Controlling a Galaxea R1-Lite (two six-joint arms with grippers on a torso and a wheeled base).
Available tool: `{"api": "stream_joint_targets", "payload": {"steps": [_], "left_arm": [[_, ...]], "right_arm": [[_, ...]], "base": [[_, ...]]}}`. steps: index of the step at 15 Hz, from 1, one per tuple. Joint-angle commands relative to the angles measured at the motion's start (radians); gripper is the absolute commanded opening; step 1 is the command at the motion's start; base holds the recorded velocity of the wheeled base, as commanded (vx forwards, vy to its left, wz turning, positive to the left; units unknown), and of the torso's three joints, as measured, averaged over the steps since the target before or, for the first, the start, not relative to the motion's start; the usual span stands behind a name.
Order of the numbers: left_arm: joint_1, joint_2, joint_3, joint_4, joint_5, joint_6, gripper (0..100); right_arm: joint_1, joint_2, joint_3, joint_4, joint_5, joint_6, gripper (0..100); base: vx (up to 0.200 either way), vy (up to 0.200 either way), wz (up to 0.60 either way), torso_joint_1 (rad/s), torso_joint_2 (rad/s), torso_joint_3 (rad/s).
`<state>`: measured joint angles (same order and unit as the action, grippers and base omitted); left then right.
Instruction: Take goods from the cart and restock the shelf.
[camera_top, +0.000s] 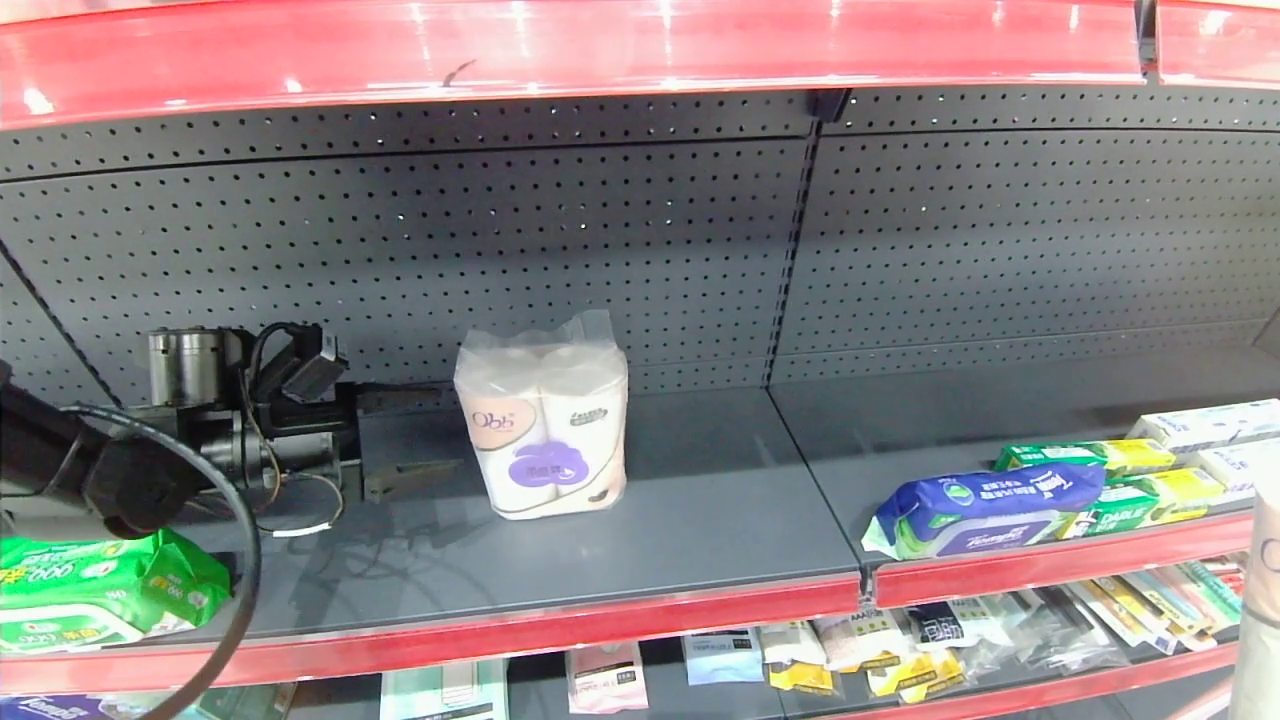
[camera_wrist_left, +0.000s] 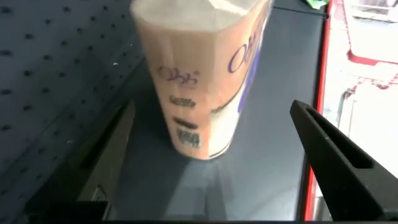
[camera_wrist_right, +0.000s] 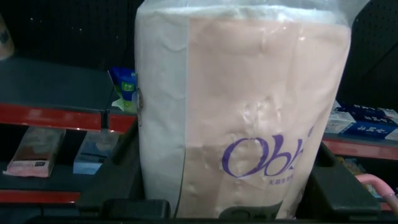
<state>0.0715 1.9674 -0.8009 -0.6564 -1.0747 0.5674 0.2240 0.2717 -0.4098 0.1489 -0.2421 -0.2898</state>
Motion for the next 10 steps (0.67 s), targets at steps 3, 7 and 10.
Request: {"api": "stream_joint_targets", "payload": {"steps": [3, 7, 10], "left_arm": [[-0.022, 0.064, -0.063, -0.002, 0.001, 0.0, 100], [-0.084, 0.108, -0.115, -0.003, 0.004, 0.0, 100], [-0.105, 0.139, -0.175, -0.002, 0.007, -0.001, 100]], "right_arm": [[-0.003, 0.003, 0.0, 0.0, 0.0, -0.002, 0], [-0.008, 0.003, 0.006, 0.001, 0.0, -0.002, 0], [-0.008, 0.003, 0.008, 0.001, 0.0, -0.002, 0]], "base": [[0.0, 0.0, 0.0, 0.0, 0.0, 0.0], [0.0, 0.0, 0.0, 0.0, 0.0, 0.0], [0.0, 0.0, 0.0, 0.0, 0.0, 0.0]]}}
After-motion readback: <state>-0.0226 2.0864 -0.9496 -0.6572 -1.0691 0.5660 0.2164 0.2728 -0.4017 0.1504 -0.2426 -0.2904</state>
